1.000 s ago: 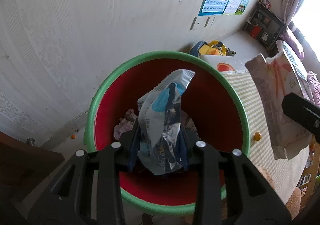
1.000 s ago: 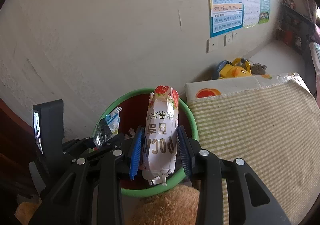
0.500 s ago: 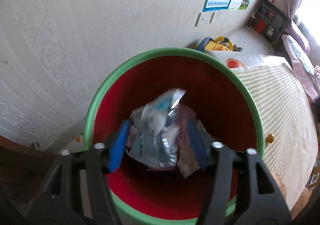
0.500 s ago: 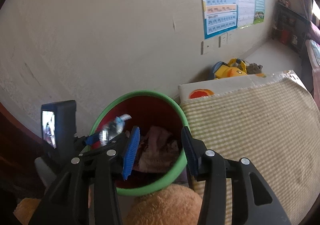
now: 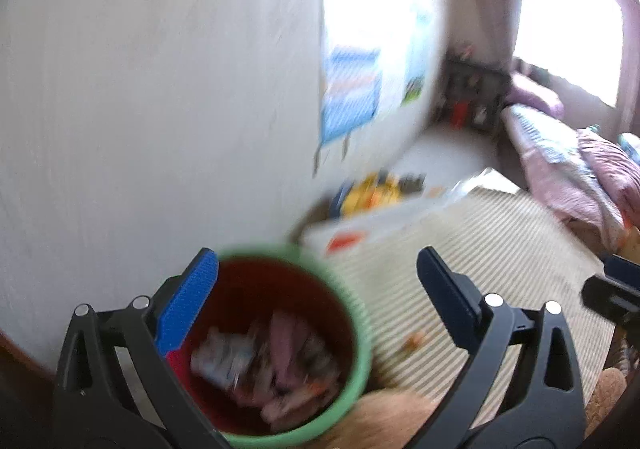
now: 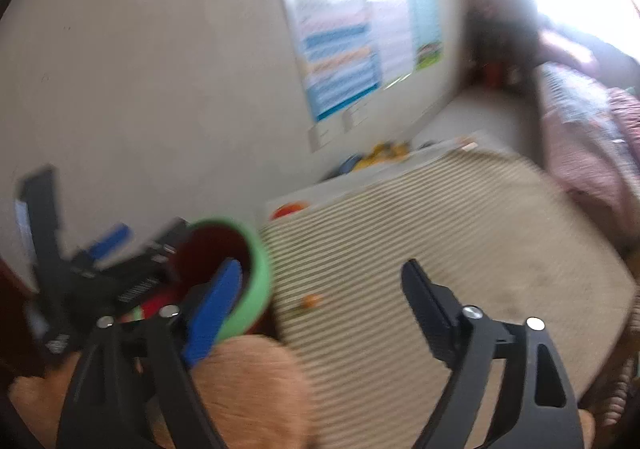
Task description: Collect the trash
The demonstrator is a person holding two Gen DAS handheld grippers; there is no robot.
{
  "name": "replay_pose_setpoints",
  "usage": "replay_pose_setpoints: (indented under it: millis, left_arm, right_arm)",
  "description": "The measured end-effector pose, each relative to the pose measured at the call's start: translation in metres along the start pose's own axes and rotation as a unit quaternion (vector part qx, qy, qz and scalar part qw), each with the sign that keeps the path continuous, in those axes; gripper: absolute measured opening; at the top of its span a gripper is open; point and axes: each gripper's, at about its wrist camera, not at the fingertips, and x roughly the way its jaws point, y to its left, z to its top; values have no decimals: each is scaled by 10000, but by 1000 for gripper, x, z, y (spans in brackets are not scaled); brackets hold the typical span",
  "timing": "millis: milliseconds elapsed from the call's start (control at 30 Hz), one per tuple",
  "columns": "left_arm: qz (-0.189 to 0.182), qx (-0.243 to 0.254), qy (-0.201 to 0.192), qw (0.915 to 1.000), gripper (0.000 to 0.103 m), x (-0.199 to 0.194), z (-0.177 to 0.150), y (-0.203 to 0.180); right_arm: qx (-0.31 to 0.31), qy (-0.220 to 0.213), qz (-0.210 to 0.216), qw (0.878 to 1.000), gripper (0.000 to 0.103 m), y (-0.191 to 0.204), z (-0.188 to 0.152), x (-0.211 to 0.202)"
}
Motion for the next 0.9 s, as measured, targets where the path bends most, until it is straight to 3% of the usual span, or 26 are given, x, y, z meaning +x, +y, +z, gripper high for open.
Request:
replay_pose_setpoints:
  millis: [67, 200, 367, 533, 900]
  left_arm:
    - [-130, 154, -312, 9993, 97, -18, 15, -25]
    - [-682, 111, -673, 9953, 97, -48, 45, -76]
    - [-1080, 87, -722, 9915, 98, -69, 59, -123]
    - [-1033, 359, -697, 9916, 98, -84, 56, -152]
    - [-853, 511, -532, 9936, 98, -85, 50, -155]
  right_arm:
    - [39, -302, -308, 9991, 95, -20, -2, -22]
    - [214, -831, -906, 9922, 96, -61, -12, -62]
    - [478, -1234, -1355, 9819, 96, -97, -28, -93]
    - [748, -1272, -1338, 9800, 96, -121, -39, -104]
    - [1145, -1210, -1271, 9778, 96, -135, -44, -106]
